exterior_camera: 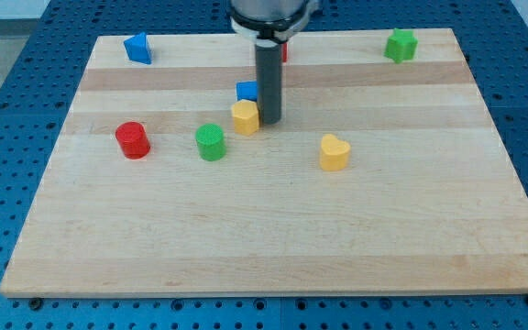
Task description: Push the yellow hexagon to red circle
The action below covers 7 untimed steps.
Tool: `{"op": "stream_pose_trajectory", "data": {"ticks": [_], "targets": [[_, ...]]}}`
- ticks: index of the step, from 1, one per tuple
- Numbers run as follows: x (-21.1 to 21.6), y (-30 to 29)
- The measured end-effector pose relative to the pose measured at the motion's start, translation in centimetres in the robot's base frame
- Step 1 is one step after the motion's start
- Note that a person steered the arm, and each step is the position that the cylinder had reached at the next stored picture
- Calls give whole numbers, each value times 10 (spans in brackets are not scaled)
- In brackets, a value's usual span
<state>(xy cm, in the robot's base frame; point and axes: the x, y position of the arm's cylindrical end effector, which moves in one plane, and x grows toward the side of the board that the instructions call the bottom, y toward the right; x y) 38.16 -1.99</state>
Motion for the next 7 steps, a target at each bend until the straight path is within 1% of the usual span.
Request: {"op": "stream_pose_trajectory", "data": {"ticks": [2, 3, 7], "targets": [[25, -42], [24, -64], [-21, -90]]}}
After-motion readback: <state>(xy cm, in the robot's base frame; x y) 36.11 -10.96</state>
